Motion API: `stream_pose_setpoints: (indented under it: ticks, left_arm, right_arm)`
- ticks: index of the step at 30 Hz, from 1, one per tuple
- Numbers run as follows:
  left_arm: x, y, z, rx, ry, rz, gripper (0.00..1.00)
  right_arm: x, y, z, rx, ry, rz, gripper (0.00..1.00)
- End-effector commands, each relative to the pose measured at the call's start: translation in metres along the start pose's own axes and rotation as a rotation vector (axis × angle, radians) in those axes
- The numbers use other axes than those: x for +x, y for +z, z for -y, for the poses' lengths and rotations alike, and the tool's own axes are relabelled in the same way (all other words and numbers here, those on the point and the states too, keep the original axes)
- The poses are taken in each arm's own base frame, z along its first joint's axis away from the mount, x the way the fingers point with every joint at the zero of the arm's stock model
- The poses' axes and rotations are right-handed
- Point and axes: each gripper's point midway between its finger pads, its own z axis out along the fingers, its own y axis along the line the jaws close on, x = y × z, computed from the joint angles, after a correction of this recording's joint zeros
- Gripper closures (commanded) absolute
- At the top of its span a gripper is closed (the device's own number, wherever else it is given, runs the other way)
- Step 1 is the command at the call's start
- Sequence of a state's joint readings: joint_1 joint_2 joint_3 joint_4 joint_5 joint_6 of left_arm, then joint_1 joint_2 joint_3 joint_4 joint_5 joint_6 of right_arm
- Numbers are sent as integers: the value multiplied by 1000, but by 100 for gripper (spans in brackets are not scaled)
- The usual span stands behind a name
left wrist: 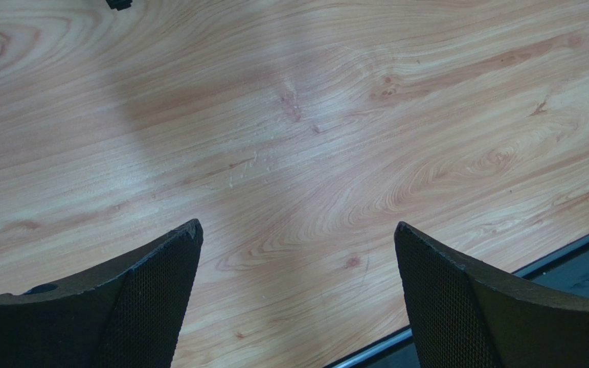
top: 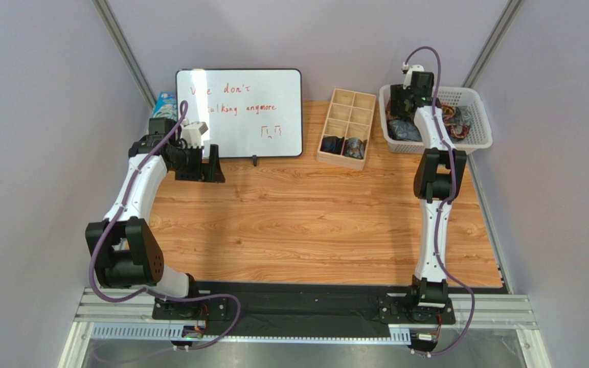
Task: Roll the ties
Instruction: Pick up the tie from the bin.
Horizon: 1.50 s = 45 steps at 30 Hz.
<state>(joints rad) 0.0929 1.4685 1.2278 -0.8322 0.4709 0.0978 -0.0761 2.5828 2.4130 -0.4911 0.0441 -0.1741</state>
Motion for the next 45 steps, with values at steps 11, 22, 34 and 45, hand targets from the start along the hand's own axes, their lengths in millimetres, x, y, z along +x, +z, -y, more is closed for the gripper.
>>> stream_pose_setpoints:
  ticks: [11,22,34,45]
  left_arm:
    - [-20,3,-1,19,3,23,1]
    - [-25,-1,1,41,0,43,1]
    - [-52,-44,25,62,65,164,1]
    - [-66,-114,72,106,188,354,1]
  right_arm:
    - [15,19,-5,-10,-38,3,27]
    - [-30,-15,9,31,-48,74,90]
    - [-188,-217,46,1,22,433,100]
    - [-231,-416,19,-175,65,634,100]
